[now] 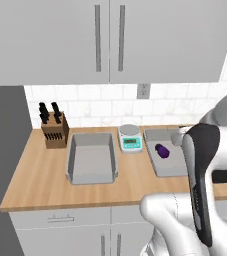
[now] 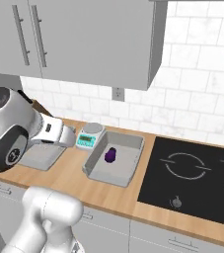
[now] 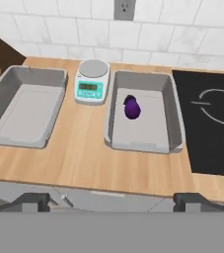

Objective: Place one eggplant and one chicken drumstick in each tupperware on the nearby counter, to pack two identical lunches.

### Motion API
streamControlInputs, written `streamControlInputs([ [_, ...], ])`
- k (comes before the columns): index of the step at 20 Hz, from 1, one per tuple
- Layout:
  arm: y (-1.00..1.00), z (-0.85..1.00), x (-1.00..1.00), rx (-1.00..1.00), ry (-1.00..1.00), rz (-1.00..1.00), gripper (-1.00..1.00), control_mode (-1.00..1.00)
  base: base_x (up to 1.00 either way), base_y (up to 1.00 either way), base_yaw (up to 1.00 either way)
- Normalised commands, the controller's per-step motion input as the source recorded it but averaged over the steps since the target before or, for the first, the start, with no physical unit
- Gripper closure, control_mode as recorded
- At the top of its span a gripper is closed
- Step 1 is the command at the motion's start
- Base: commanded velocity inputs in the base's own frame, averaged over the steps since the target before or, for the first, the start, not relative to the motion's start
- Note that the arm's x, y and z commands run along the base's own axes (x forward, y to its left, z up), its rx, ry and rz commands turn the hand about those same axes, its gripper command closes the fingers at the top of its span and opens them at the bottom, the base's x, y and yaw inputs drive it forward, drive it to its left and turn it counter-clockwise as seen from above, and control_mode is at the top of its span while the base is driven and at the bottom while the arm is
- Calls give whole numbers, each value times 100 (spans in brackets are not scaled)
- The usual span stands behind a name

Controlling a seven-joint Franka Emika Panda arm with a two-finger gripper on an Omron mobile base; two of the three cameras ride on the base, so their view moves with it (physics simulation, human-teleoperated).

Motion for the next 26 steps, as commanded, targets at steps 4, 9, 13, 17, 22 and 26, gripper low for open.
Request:
streamControlInputs([
  [4, 33, 21, -54, 0, -16, 0, -100, -100, 0, 0, 0],
  [9, 17, 12, -39, 1, -4, 0, -100, 100, -28, 13, 0],
  [13, 0, 0, 0, 0, 0, 0, -100, 100, -90, 13, 0],
  [17, 0, 0, 0, 0, 0, 0, -100, 100, -100, 0, 0],
  [22, 0, 0, 0, 0, 0, 0, -100, 100, -100, 10, 1],
  [26, 0, 0, 0, 0, 0, 0, -100, 100, -93, 75, 5],
])
